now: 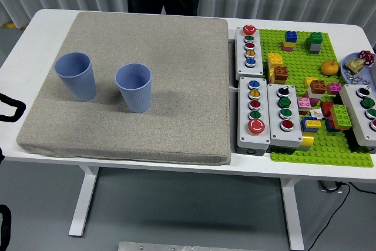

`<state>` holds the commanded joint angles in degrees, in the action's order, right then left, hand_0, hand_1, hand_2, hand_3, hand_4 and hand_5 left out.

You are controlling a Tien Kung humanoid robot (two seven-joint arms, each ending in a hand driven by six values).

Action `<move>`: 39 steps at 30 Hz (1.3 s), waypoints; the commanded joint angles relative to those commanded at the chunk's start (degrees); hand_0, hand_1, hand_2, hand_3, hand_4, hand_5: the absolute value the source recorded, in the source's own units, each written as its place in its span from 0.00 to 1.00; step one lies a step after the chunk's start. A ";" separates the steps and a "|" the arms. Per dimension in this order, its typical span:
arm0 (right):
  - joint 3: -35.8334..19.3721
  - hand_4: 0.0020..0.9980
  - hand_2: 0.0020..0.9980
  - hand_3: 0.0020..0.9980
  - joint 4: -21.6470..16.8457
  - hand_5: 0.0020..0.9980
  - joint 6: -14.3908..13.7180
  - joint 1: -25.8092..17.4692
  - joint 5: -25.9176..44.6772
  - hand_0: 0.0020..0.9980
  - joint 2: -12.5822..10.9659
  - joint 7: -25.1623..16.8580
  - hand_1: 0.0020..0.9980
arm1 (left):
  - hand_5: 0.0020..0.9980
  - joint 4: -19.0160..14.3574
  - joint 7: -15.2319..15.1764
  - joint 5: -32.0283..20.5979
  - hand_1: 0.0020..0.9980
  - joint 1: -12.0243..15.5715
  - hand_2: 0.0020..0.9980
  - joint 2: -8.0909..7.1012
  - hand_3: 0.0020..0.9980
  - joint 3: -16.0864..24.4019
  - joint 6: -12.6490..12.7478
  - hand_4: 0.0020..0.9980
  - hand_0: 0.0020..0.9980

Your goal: Pick cup pour cup place

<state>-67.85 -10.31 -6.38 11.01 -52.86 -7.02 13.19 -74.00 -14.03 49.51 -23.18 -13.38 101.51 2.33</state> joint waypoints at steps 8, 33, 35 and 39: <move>0.15 0.19 0.74 0.64 0.00 0.41 0.00 -0.17 -0.03 0.75 0.08 0.05 0.72 | 1.00 0.70 0.17 -1.09 0.81 0.16 0.97 0.24 1.00 -0.06 -0.04 0.94 0.80; 0.51 0.19 0.74 0.64 0.00 0.41 -0.02 -0.04 0.15 0.75 0.08 -0.29 0.72 | 0.96 1.72 1.04 -4.93 0.78 0.49 0.95 0.58 0.98 0.38 -0.41 0.94 0.75; 0.48 0.19 0.74 0.64 0.00 0.41 -0.01 -0.04 0.08 0.75 0.07 -0.29 0.72 | 0.95 1.68 1.00 -4.64 0.78 0.54 0.95 0.59 0.98 0.46 -0.31 0.95 0.75; 0.38 0.19 0.74 0.64 0.00 0.41 0.00 -0.06 -0.10 0.75 0.09 -0.25 0.72 | 0.95 1.58 0.95 -4.39 0.78 0.58 0.95 0.66 0.98 0.50 -0.25 0.95 0.75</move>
<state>-67.47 -10.31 -6.39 10.96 -52.96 -6.93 12.94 -72.42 -13.08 45.12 -22.61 -12.71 102.01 2.08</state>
